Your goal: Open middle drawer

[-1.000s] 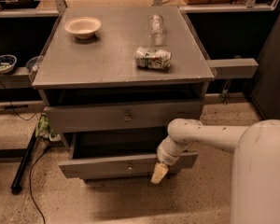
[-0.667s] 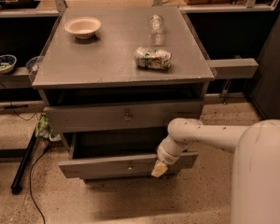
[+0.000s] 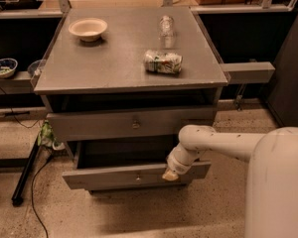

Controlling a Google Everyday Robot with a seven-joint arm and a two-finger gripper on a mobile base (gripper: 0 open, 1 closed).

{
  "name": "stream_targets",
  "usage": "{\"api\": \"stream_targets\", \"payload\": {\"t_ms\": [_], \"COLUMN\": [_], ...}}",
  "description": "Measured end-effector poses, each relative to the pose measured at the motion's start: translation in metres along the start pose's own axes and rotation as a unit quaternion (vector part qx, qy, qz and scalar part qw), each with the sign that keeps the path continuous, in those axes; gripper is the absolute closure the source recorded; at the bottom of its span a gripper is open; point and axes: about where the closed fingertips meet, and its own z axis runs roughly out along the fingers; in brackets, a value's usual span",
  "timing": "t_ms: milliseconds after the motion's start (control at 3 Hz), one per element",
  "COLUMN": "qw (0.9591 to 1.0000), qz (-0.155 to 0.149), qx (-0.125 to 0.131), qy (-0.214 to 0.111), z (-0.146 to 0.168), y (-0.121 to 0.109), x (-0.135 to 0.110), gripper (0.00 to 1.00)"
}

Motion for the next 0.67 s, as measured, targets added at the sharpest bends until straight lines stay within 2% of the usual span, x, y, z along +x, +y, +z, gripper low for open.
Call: {"api": "stream_targets", "payload": {"t_ms": [667], "qw": [1.0], "qz": [0.0], "qx": [0.0], "qy": [0.0], "z": [-0.0049], "y": [-0.0096], "x": [0.001], "gripper": [1.0]}}
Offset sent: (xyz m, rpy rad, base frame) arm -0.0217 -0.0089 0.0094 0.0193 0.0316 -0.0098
